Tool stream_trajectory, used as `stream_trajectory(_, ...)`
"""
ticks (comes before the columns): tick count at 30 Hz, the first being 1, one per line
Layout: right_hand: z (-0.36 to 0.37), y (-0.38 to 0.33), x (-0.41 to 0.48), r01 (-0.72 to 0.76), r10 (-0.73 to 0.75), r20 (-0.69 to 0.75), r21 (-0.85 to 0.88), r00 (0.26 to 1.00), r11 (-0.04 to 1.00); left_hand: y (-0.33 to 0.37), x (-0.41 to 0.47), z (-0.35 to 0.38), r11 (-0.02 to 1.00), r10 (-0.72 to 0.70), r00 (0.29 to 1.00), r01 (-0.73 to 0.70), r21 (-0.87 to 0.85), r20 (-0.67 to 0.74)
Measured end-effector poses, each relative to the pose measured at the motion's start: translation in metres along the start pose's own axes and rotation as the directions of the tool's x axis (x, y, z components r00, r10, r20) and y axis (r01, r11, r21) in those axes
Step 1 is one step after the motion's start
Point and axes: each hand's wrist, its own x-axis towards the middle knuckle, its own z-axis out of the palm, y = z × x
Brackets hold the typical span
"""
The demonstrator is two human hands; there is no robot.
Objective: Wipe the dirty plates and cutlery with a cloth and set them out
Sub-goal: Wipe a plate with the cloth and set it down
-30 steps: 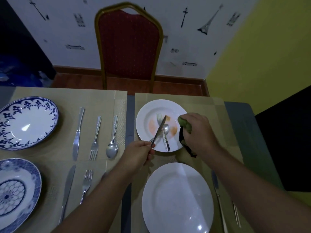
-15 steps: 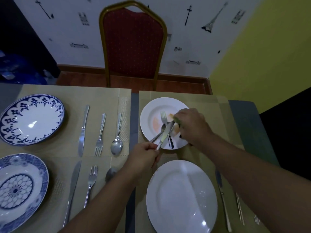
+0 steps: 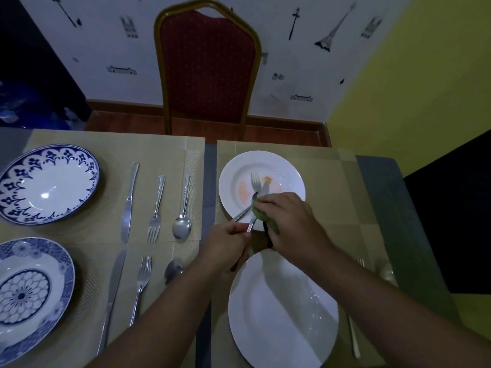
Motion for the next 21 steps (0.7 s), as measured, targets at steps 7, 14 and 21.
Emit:
stream_trajectory(7, -0.004, 0.019, 0.019, -0.073, 0.086, 0.093, -0.137, 0.992, 0.988, 0.0, -0.018, -0.003, 0.995, -0.102, 0.99, 0.104, -0.01, 0.1)
stream_trajectory(14, -0.015, 0.038, -0.012, -0.307, 0.317, -0.05, 0.15, 0.947, 0.94, 0.006, -0.023, 0.006, 0.958, -0.208, 0.944, 0.249, -0.142, 0.257)
stream_trajectory(21, -0.016, 0.031, -0.053, -0.432, 0.455, -0.038, 0.251, 0.89, 0.866, 0.01, -0.021, 0.018, 0.95, -0.038, 0.935, 0.142, -0.277, 0.351)
